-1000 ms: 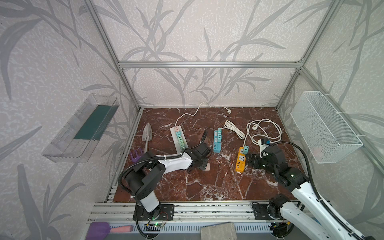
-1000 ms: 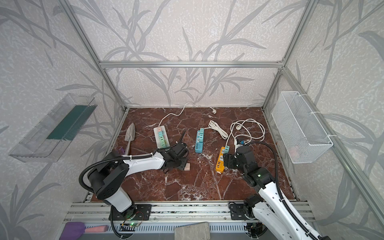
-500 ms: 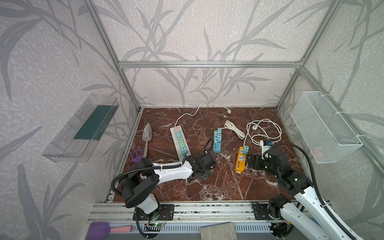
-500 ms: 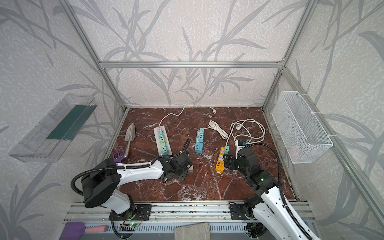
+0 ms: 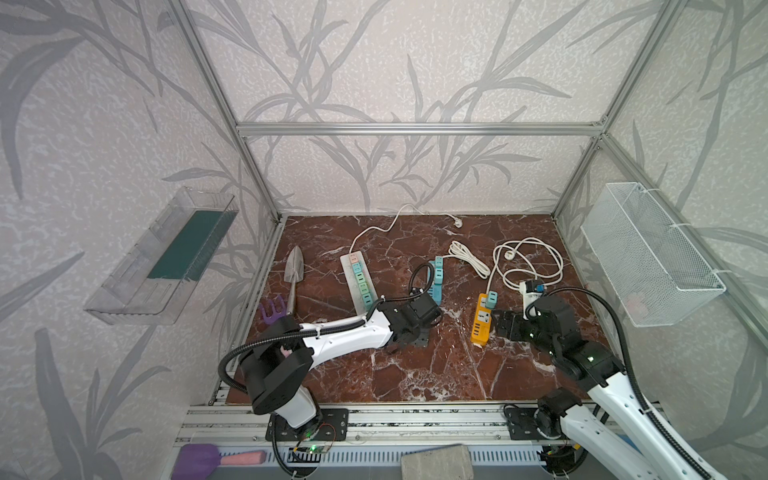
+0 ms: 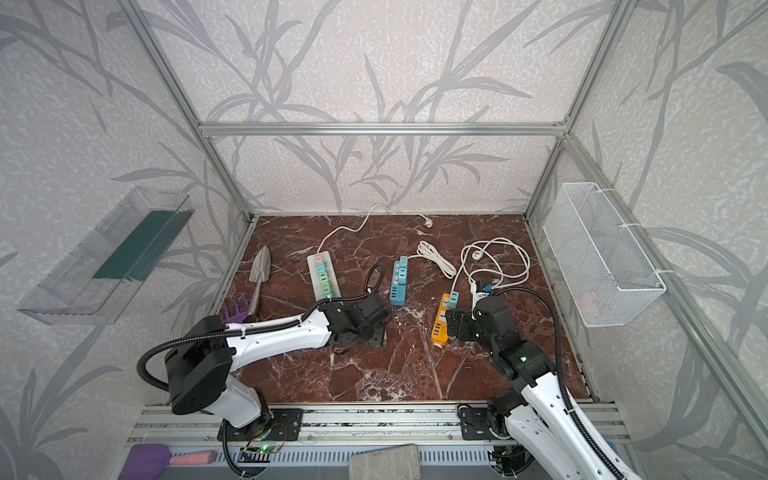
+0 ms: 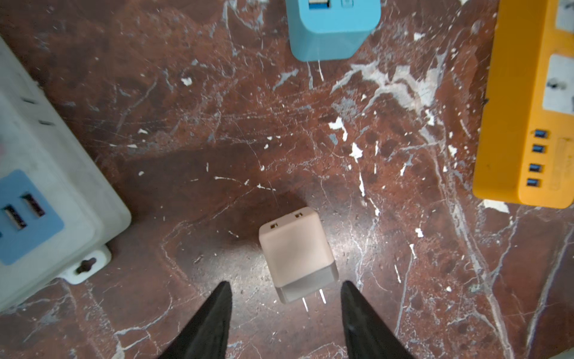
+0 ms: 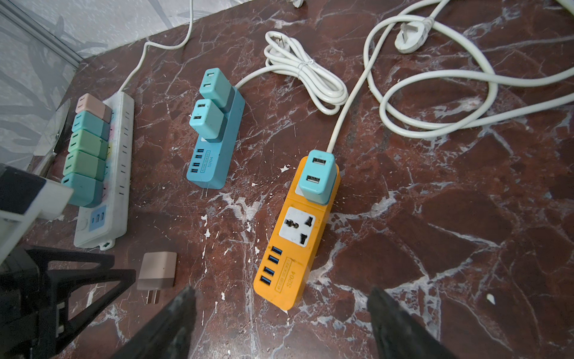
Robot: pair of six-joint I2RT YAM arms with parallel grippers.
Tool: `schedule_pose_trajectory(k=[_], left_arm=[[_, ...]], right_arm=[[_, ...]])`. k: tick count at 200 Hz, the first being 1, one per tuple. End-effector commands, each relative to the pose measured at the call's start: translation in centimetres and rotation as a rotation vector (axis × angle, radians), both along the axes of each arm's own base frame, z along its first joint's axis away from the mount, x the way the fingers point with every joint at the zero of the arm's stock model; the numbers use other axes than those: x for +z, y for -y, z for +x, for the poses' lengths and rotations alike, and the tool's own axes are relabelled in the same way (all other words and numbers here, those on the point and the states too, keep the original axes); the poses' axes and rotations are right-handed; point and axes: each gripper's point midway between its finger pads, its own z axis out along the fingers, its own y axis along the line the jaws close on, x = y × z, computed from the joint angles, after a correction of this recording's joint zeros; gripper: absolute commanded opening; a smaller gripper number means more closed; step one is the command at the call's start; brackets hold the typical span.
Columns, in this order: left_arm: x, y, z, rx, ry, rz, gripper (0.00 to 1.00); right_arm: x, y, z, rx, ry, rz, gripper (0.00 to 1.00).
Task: Insert plugs into power strip
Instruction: Pick up the plug from the center of the table.
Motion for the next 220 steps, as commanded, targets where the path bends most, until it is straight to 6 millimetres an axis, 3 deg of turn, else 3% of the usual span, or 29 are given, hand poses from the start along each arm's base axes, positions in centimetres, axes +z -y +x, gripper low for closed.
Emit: schedule_pose_trajectory(k=[1, 33, 77, 108, 159, 198, 220], left_arm=[[-0.9, 0.1, -0.5, 0.056, -0.059, 0.022, 0.61], [-1.8, 1.3, -0.5, 0.055, -0.077, 0.028, 0.63], [-3.2, 1.4, -0.4, 0.062, -0.094, 0.06, 0.63], [-4.1, 0.3, -0.3, 0.074, -0.082, 0.121, 0.52], [-4.5, -1.2, 0.4, 0.037, -0.029, 0.22, 0.26], [-3.9, 0.0, 1.1, -0.119, 0.025, 0.218, 0.14], [-1.5, 2.5, 1.8, -0.229, 0.129, 0.086, 0.13]], right_arm=[[0.1, 0.1, 0.3, -0.001, 0.019, -0.009, 0.87], [0.0, 0.5, 0.3, -0.016, 0.036, -0.018, 0.88], [-0.1, 0.2, 0.3, -0.003, 0.035, -0.011, 0.88], [0.0, 0.0, 0.2, 0.006, 0.037, -0.003, 0.88], [-0.2, 0.0, 0.1, 0.006, 0.027, 0.003, 0.88], [-0.1, -0.2, -0.1, 0.013, 0.017, 0.012, 0.87], [0.1, -0.8, -0.3, 0.039, 0.005, 0.036, 0.85]])
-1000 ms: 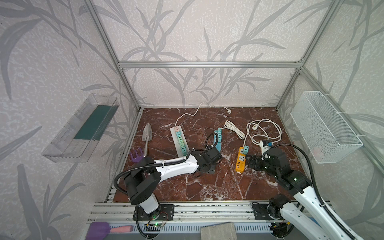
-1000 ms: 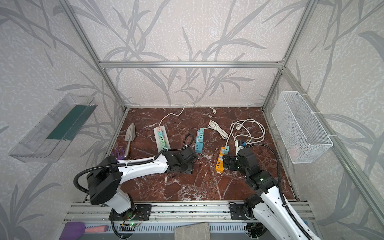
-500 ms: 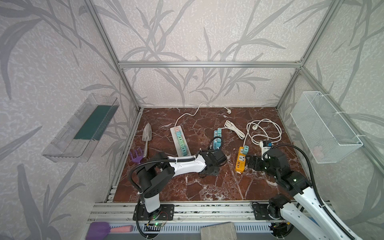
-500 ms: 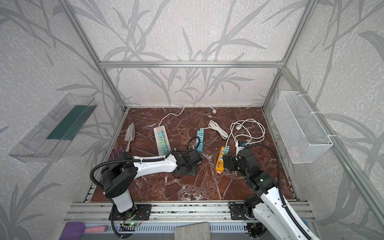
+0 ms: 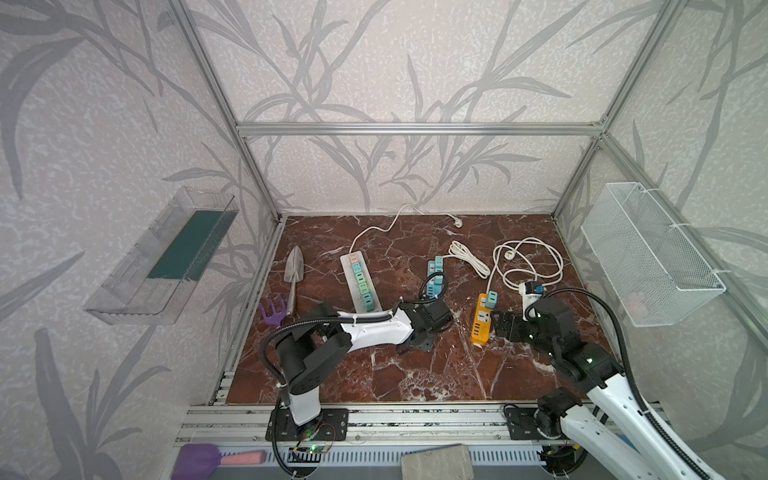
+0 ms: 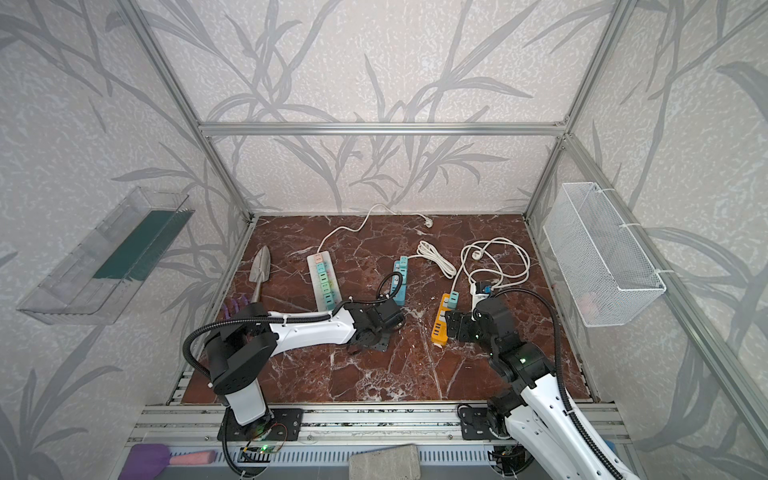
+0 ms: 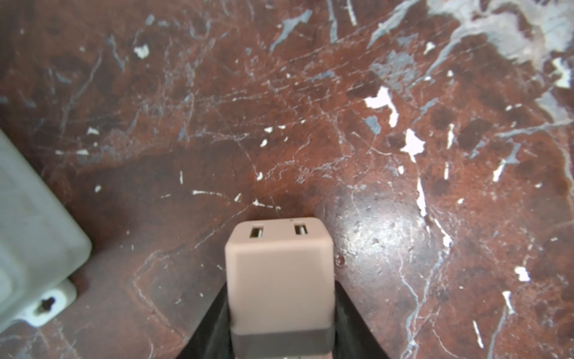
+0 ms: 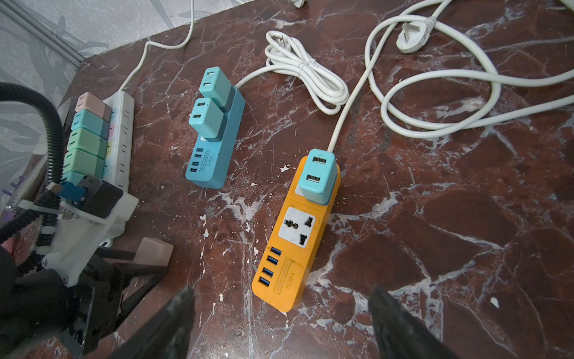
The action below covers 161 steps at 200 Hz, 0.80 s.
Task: Insert plugs into power strip
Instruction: Pick up the plug from the center of the table.
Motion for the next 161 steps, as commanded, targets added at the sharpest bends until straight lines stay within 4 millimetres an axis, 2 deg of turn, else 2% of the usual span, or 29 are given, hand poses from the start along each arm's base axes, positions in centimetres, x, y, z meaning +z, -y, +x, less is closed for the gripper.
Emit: schedule_pose_trajectory(k=[1, 26, 38, 56, 78, 89, 98, 113, 135, 161], left_arm=[[2.6, 2.1, 1.0, -0.146, 0.115, -0.093, 0.13], [6.6, 6.4, 1.5, -0.329, 0.307, -0.351, 0.07], [8.4, 7.7, 1.7, -0.39, 0.418, -0.446, 0.02], [10.8, 9.8, 1.4, -0.517, 0.601, -0.564, 0.0], [12.7, 11.3, 0.0, -0.678, 0.819, -0.638, 0.0], [12.8, 11.6, -0.5, -0.715, 0.873, -0.658, 0.0], [13.0, 11.8, -0.8, -0.732, 0.89, -0.684, 0.0], [12.9, 12.2, -1.3, -0.758, 0.88, -0.705, 0.0], [12.8, 12.3, -1.8, -0.778, 0.874, -0.719, 0.0], [12.4, 12.3, -2.0, -0.794, 0.87, -0.709, 0.0]], right_arm=[[0.4, -0.7, -0.2, 0.029, -0.007, 0.031, 0.85], [0.8, -1.7, -0.4, 0.072, -0.026, 0.064, 0.8], [1.1, -2.5, -0.5, 0.109, -0.038, 0.085, 0.77], [1.5, -3.8, -0.8, 0.173, -0.061, 0.119, 0.7], [2.1, -5.3, -1.3, 0.243, -0.076, 0.148, 0.51], [2.4, -6.1, -1.6, 0.282, -0.075, 0.154, 0.39], [2.5, -6.6, -1.7, 0.307, -0.079, 0.15, 0.35], [2.3, -7.2, -1.7, 0.327, -0.094, 0.147, 0.37], [1.7, -8.2, -1.6, 0.358, -0.131, 0.173, 0.57], [1.2, -9.3, -1.2, 0.381, -0.151, 0.183, 0.62]])
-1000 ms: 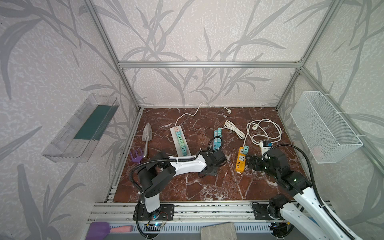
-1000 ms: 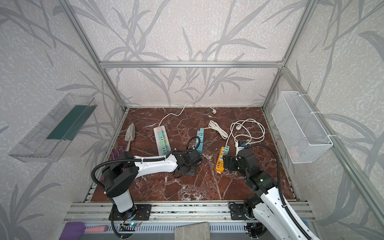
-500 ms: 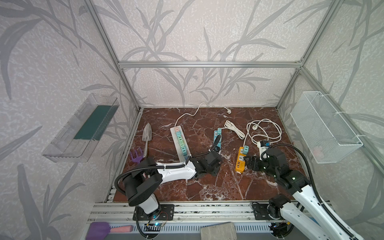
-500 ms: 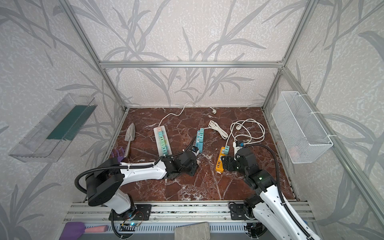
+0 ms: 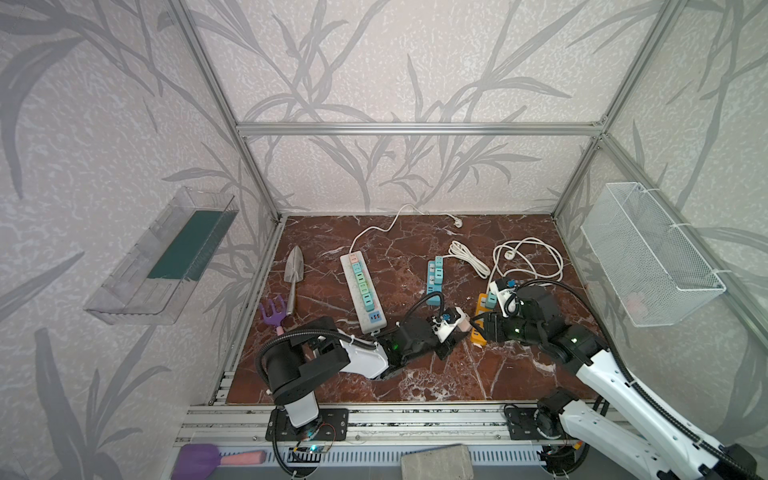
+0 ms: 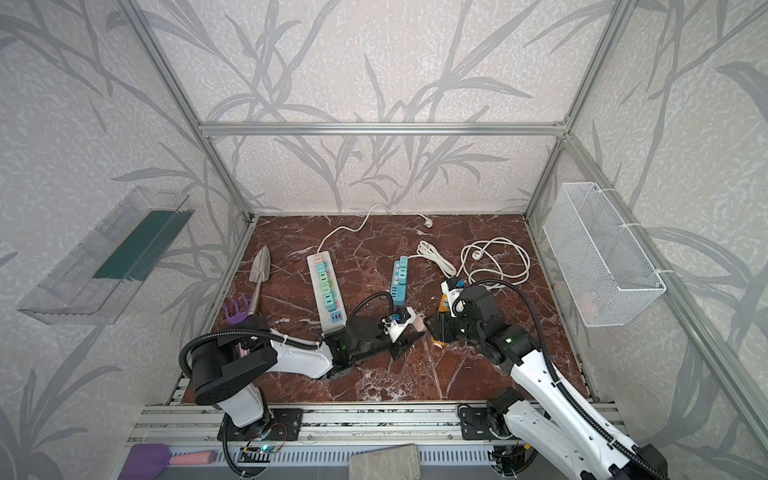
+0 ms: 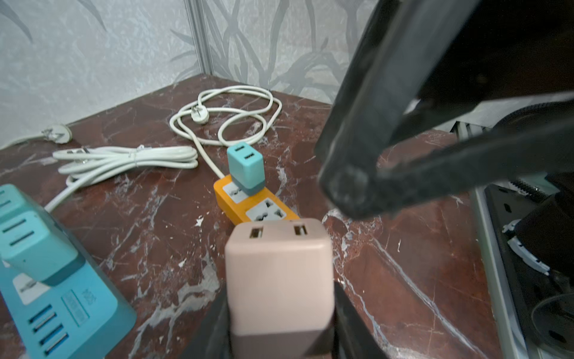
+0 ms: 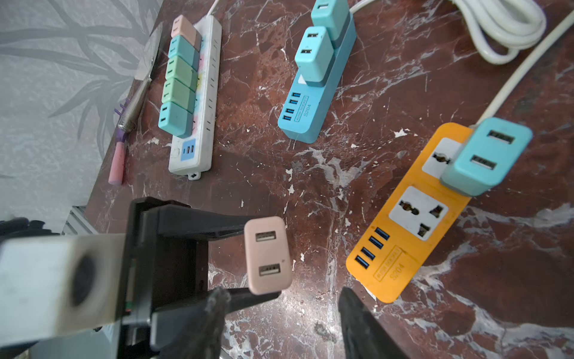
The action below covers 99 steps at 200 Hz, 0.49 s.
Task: Insert plugs into power strip
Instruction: Insert the plug into the socket.
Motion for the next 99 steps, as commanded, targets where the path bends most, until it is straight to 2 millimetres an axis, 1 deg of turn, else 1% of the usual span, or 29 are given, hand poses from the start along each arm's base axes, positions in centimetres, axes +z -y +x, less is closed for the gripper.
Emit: schedule_pose_trajectory(k=[1, 27, 43, 63, 69, 80, 90, 99], left_arm=[[1.8, 0.5, -0.6, -0.047, 0.079, -0.054, 0.0], [1.7, 0.6, -0.7, -0.049, 0.072, -0.062, 0.0], [1.9, 0.5, -0.7, -0.047, 0.075, -0.079, 0.0], [1.9, 0.5, -0.8, -0.053, 0.072, -0.085, 0.0], [1.8, 0.6, -0.8, -0.056, 0.069, -0.087, 0.0], [1.7, 0.7, -0.9, -0.061, 0.065, -0.089, 0.0], [1.5, 0.6, -0.9, -0.06, 0.061, -0.087, 0.0], [1.3, 0.6, -0.9, -0.059, 0.06, -0.087, 0.0]], right_arm=[[1.0, -1.6, 0.4, 0.051, 0.016, 0.044, 0.62], [0.5, -2.7, 0.6, 0.082, 0.002, 0.038, 0.62], [0.1, -3.1, 0.8, 0.088, -0.014, 0.036, 0.59], [0.0, -3.4, 1.0, 0.09, -0.016, 0.036, 0.44], [0.1, -3.3, 1.1, 0.084, -0.012, 0.038, 0.42], [0.3, -3.3, 1.1, 0.077, -0.008, 0.041, 0.42], [0.5, -3.2, 1.2, 0.074, -0.004, 0.038, 0.49], [0.6, -3.2, 1.2, 0.073, 0.0, 0.038, 0.52]])
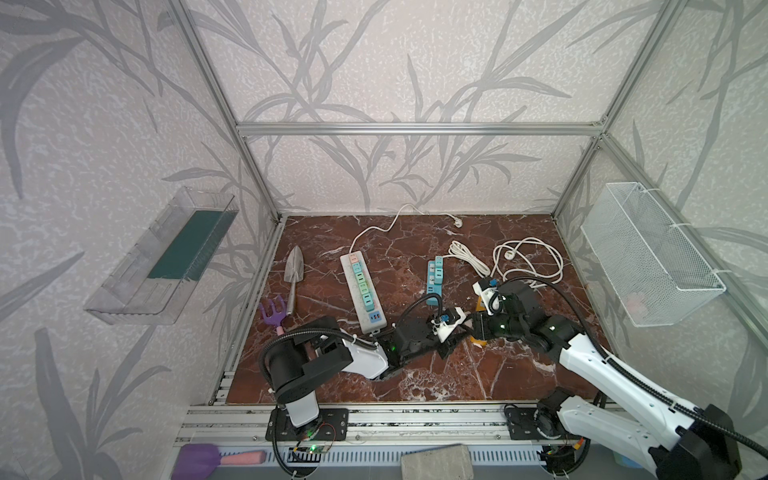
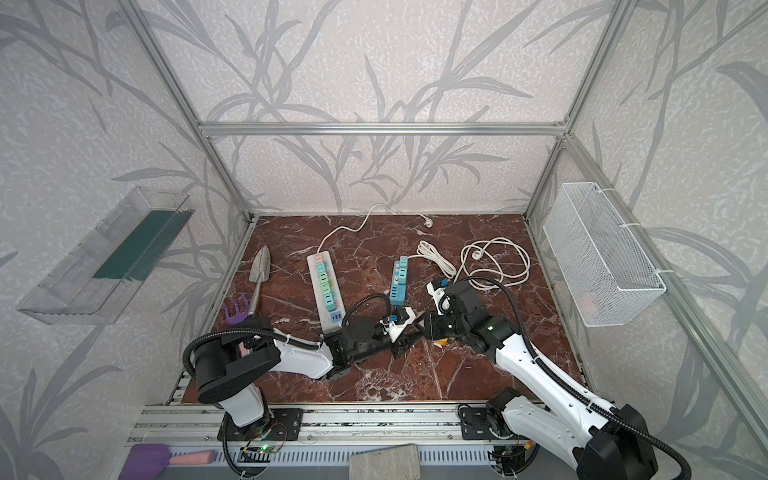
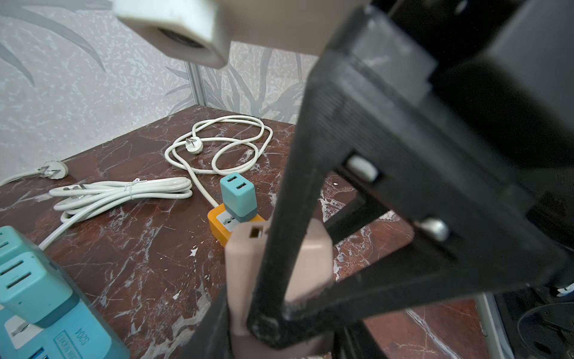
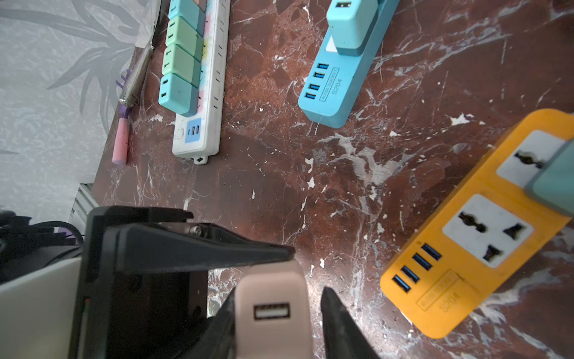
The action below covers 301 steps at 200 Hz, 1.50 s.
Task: Insert plugs into power strip
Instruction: Insert the plug into the socket.
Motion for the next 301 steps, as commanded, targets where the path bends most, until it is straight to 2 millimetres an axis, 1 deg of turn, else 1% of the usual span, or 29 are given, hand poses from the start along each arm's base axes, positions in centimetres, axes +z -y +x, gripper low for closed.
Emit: schedule_pose_trajectory(k=[1, 17, 22, 28, 36, 47, 50, 54, 58, 61, 75, 79, 84, 97, 111, 131, 139, 145, 153, 159, 166, 175, 182, 200, 224, 244, 258, 277, 301], left_arm=[[0.4, 0.2, -0.4, -0.023, 0.021, -0.034, 0.0], [0.2, 0.2, -0.5, -0.025, 0.017, -0.031, 0.0], [0.2, 0.2, -0.5, -0.024, 0.016, -0.032, 0.0], [0.2, 0.2, -0.5, -0.025, 0.016, -0.031, 0.0], [0.1, 0.2, -0.4, -0.02, 0.015, -0.029, 0.0], [0.1, 0.0, -0.4, -0.014, 0.018, -0.031, 0.0], [0.1, 0.0, -0.3, -0.012, 0.02, -0.032, 0.0], [0.1, 0.0, -0.4, -0.012, 0.02, -0.033, 0.0], [0.2, 0.0, -0.3, -0.01, 0.023, -0.035, 0.0], [0.2, 0.0, -0.3, -0.008, 0.022, -0.035, 0.0], [0.3, -0.1, -0.2, -0.006, 0.028, -0.037, 0.0], [0.4, -0.1, -0.2, -0.006, 0.03, -0.037, 0.0], [0.3, -0.1, -0.2, -0.006, 0.03, -0.035, 0.0], [0.5, -0.1, -0.2, -0.005, 0.034, -0.039, 0.0], [0.5, -0.1, -0.2, -0.006, 0.036, -0.038, 0.0], [0.4, -0.2, -0.1, 0.0, 0.033, -0.036, 0.0], [0.3, -0.2, 0.0, 0.011, 0.03, -0.037, 0.05], [0.3, -0.4, 0.1, 0.02, 0.028, -0.039, 0.11], [0.3, -0.6, 0.4, 0.042, 0.023, -0.047, 0.25], [0.4, -0.9, 0.6, 0.06, 0.018, -0.057, 0.38], [0.4, -1.4, 0.8, 0.087, 0.008, -0.068, 0.49], [0.5, -2.2, 1.3, 0.136, -0.007, -0.086, 0.57], [0.4, -2.9, 1.4, 0.166, -0.024, -0.098, 0.61], [0.4, -4.9, 1.8, 0.246, -0.063, -0.137, 0.65], [-0.1, -7.0, 2.3, 0.336, -0.099, -0.106, 0.66], [-0.4, -8.0, 2.9, 0.411, -0.138, -0.014, 0.67], [-0.2, -8.5, 3.2, 0.442, -0.152, 0.044, 0.68], [0.9, -9.4, 3.3, 0.477, -0.152, 0.037, 0.68], [0.8, -10.5, 3.7, 0.544, -0.196, 0.054, 0.68]], right_arm=[[2.4, -0.6, 0.8, -0.001, 0.061, 0.035, 0.52], [2.5, -0.4, 0.8, -0.008, 0.063, 0.031, 0.53], [2.6, -0.4, 0.9, -0.009, 0.067, 0.032, 0.51], [2.6, -0.4, 0.9, -0.012, 0.068, 0.031, 0.44], [2.6, -0.4, 0.9, -0.013, 0.069, 0.03, 0.37], [2.5, -0.4, 0.9, -0.01, 0.065, 0.032, 0.2], [2.5, -0.5, 0.9, -0.008, 0.063, 0.033, 0.18], [2.5, -0.6, 0.9, -0.005, 0.061, 0.035, 0.17], [2.4, -0.7, 0.8, 0.0, 0.055, 0.035, 0.17], [2.4, -0.7, 0.8, 0.001, 0.052, 0.034, 0.2], [2.0, -0.8, 0.9, 0.007, 0.041, 0.023, 0.43], [2.0, -0.8, 0.9, 0.008, 0.04, 0.021, 0.47], [1.9, -0.8, 0.9, 0.008, 0.039, 0.02, 0.48], [1.7, -0.8, 0.9, 0.007, 0.037, 0.016, 0.48], [1.6, -0.9, 0.9, 0.01, 0.033, 0.016, 0.38], [1.9, -0.8, 1.0, 0.006, 0.041, 0.017, 0.12], [2.0, -0.7, 1.1, -0.003, 0.045, 0.016, 0.0], [2.2, -0.7, 1.2, -0.01, 0.052, 0.016, 0.0], [2.5, -0.4, 1.3, -0.027, 0.063, 0.014, 0.0], [2.6, -0.2, 1.5, -0.044, 0.07, 0.012, 0.0], [2.9, 0.2, 1.7, -0.069, 0.086, 0.006, 0.0], [3.0, 1.0, 2.0, -0.119, 0.101, -0.014, 0.0], [3.1, 1.9, 2.5, -0.175, 0.122, -0.038, 0.0], [3.0, 4.0, 3.1, -0.283, 0.154, -0.097, 0.0], [2.6, 5.5, 3.3, -0.361, 0.173, -0.128, 0.0], [2.0, 6.4, 3.4, -0.402, 0.183, -0.162, 0.0], [1.6, 7.0, 3.4, -0.429, 0.182, -0.185, 0.0], [1.2, 7.9, 3.5, -0.478, 0.19, -0.204, 0.0], [0.9, 8.8, 3.7, -0.531, 0.206, -0.222, 0.0]])
